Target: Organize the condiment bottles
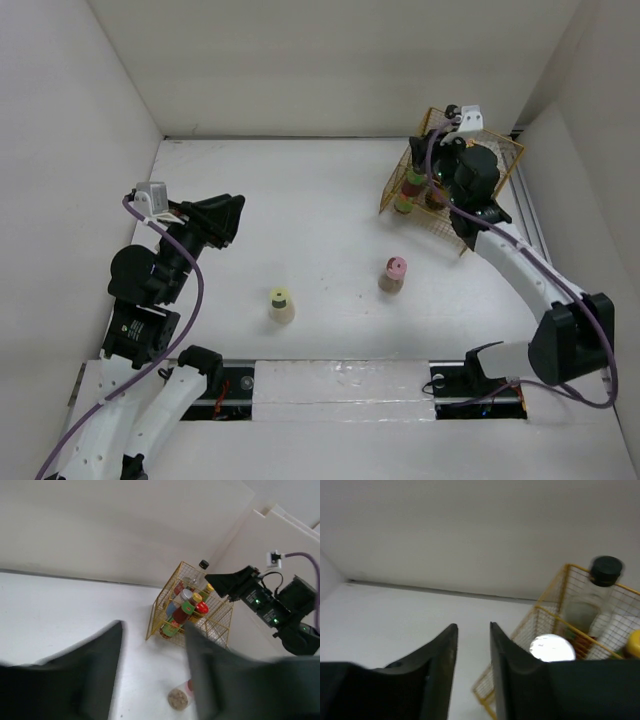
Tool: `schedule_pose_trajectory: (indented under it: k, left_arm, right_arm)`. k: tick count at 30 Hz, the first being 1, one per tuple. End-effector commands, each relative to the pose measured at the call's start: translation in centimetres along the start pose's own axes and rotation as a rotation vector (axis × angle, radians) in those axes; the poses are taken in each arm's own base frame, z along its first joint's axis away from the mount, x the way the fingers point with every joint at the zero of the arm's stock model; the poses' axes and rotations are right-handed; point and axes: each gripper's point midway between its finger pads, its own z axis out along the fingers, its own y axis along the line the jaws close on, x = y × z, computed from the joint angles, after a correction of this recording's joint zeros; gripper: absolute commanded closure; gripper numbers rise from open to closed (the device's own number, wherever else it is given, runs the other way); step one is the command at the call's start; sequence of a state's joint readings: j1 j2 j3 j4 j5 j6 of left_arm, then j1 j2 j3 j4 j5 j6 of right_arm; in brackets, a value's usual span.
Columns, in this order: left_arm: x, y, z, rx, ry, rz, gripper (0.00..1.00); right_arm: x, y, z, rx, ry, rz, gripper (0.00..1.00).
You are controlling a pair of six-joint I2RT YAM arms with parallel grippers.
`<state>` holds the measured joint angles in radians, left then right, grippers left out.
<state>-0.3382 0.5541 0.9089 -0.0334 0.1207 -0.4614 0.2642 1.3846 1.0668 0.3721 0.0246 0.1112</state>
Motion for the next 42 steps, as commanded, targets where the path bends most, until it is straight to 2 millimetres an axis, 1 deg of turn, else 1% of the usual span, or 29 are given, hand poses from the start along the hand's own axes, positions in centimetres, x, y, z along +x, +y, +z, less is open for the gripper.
schedule_pose_trajectory:
  k: [1, 3, 4, 5, 6, 7, 8, 9, 10, 11, 12, 13, 14, 15, 18, 19, 21, 22, 24, 25, 26, 27, 31, 35, 36, 37, 39, 40, 42]
  left_arm:
    - [-0.8, -0.4, 0.1, 0.024, -0.038, 0.005, 0.70]
    - [-1.2, -0.7, 0.0, 0.028, -0.046, 0.006, 0.84]
    - [-1.2, -0.7, 0.0, 0.028, -0.046, 0.006, 0.90]
    - [-1.0, -0.6, 0.0, 0.024, -0.038, 0.005, 0.96]
    - [-1.0, -0.4, 0.0, 0.016, -0.043, 0.005, 0.96]
    - [-1.0, -0.4, 0.0, 0.016, -0.043, 0.005, 0.96]
    - [-1.0, -0.4, 0.0, 0.016, -0.043, 0.005, 0.96]
    - [-1.0, -0.4, 0.0, 0.016, -0.043, 0.005, 0.91]
    - [-1.0, -0.6, 0.0, 0.024, -0.038, -0.004, 0.85]
    - [-1.0, -0.6, 0.0, 0.024, -0.038, -0.004, 0.77]
    - [-1.0, -0.6, 0.0, 0.024, -0.038, -0.004, 0.70]
    - [-1.0, -0.6, 0.0, 0.024, -0.038, -0.004, 0.61]
    - [-1.0, -0.6, 0.0, 0.024, -0.038, -0.004, 0.58]
    - [-1.0, -0.6, 0.0, 0.024, -0.038, -0.004, 0.55]
    - [-1.1, -0.9, 0.0, 0.036, -0.041, -0.003, 0.52]
    - [-1.1, -0.9, 0.0, 0.037, -0.041, -0.003, 0.52]
    - [-1.1, -0.9, 0.0, 0.037, -0.041, -0.003, 0.51]
    - [-1.1, -0.9, 0.0, 0.037, -0.041, -0.003, 0.51]
    - [-1.1, -0.9, 0.0, 0.037, -0.041, -0.003, 0.51]
    - [-1.1, -0.9, 0.0, 0.037, -0.041, -0.003, 0.51]
    - [-1.1, -0.9, 0.0, 0.037, -0.041, -0.003, 0.51]
    - [-1.1, -0.9, 0.0, 0.037, -0.041, -0.003, 0.51]
    - [-1.0, -1.0, 0.0, 0.046, -0.036, -0.003, 0.51]
    - [-1.0, -1.0, 0.0, 0.046, -0.036, -0.003, 0.51]
    - [-1.0, -1.0, 0.0, 0.046, -0.036, -0.003, 0.51]
    - [-1.0, -1.0, 0.0, 0.046, -0.036, -0.003, 0.51]
    - [-1.2, -1.2, -0.3, 0.050, -0.044, -0.002, 0.51]
    - [-1.2, -1.2, -0.3, 0.050, -0.044, -0.002, 0.51]
    - [-1.2, -1.2, -0.3, 0.050, -0.044, -0.002, 0.51]
  right_arm:
    - [-3.9, 6.2, -2.8, -0.185, -0.058, 0.024, 0.71]
    - [-2.7, 10.1, -4.3, -0.318, -0.032, 0.012, 0.90]
    - [-1.5, 13.6, -5.8, -0.404, -0.006, 0.019, 1.00]
    - [0.4, 15.1, -7.1, -0.446, 0.030, 0.011, 1.00]
    - [1.2, 16.9, -8.3, -0.510, 0.036, 0.001, 1.00]
    - [2.6, 20.2, -10.3, -0.604, 0.064, 0.005, 1.00]
    - [4.4, 21.6, -11.5, -0.653, 0.093, 0.003, 0.90]
    - [5.4, 23.0, -12.7, -0.702, 0.115, 0.003, 0.81]
    - [6.2, 25.6, -15.0, -0.791, 0.132, -0.009, 0.67]
    - [7.9, 26.7, -16.3, -0.826, 0.185, -0.020, 0.38]
    - [9.9, 27.4, -17.3, -0.850, 0.223, -0.061, 0.28]
    - [10.7, 28.3, -18.3, -0.884, 0.245, -0.080, 0.21]
    - [12.0, 29.7, -20.1, -0.930, 0.274, -0.091, 0.16]
    - [14.0, 30.2, -21.0, -0.950, 0.326, -0.108, 0.08]
    - [17.0, 32.0, -23.0, -0.997, 0.384, -0.171, 0.02]
    - [18.4, 32.6, -23.0, -1.003, 0.416, -0.184, 0.02]
    - [19.5, 33.5, -22.8, -1.011, 0.437, -0.194, 0.01]
    - [20.3, 34.1, -22.1, -0.999, 0.437, -0.197, 0.01]
    - [21.0, 34.6, -21.2, -0.977, 0.439, -0.204, 0.01]
    - [20.3, 35.2, -20.0, -0.947, 0.406, -0.198, 0.02]
    - [21.4, 35.3, -19.2, -0.916, 0.414, -0.209, 0.04]
    - [21.7, 35.2, -18.5, -0.881, 0.412, -0.217, 0.05]
    - [21.6, 36.0, -16.3, -0.811, 0.334, -0.181, 0.06]
    - [22.3, 37.3, -15.9, -0.840, 0.335, -0.162, 0.30]
    - [22.9, 37.4, -16.1, -0.849, 0.346, -0.166, 0.43]
    - [22.9, 37.4, -16.1, -0.849, 0.346, -0.166, 0.51]
    - [21.1, 37.6, -15.8, -0.838, 0.310, -0.136, 0.65]
    - [18.8, 37.2, -15.8, -0.824, 0.269, -0.117, 0.66]
    - [15.4, 35.8, -15.0, -0.741, 0.196, -0.100, 0.68]
